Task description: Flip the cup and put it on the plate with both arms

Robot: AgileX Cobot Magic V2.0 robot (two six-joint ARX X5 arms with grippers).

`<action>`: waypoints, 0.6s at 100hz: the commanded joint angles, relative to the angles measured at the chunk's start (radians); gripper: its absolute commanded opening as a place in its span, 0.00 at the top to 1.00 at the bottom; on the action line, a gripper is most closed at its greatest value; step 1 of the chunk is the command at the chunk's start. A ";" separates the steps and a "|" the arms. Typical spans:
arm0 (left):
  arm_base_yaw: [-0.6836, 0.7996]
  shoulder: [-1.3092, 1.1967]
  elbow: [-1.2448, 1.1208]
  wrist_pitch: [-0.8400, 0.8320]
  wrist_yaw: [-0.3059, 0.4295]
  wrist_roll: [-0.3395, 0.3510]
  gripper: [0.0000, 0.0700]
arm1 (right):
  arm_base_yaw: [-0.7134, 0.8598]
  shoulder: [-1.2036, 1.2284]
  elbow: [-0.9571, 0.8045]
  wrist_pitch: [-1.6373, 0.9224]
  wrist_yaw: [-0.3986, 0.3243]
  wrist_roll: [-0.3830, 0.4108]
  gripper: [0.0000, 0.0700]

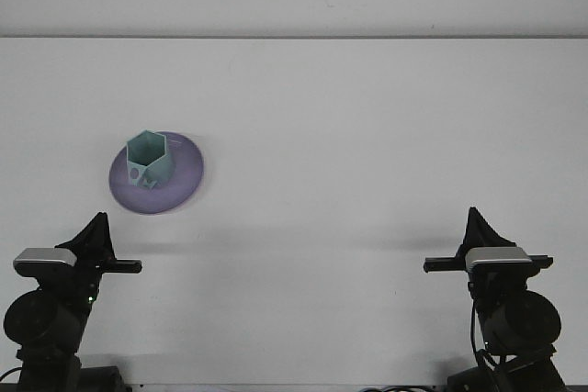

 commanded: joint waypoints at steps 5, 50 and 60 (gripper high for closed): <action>-0.012 -0.069 -0.045 0.060 -0.002 0.002 0.98 | 0.002 0.001 0.001 0.011 0.001 -0.004 1.00; -0.053 -0.296 -0.412 0.237 0.005 0.003 0.98 | 0.002 0.001 0.001 0.011 0.001 -0.004 1.00; -0.053 -0.296 -0.422 0.235 0.005 0.003 0.98 | 0.002 0.001 0.001 0.014 0.001 -0.004 1.00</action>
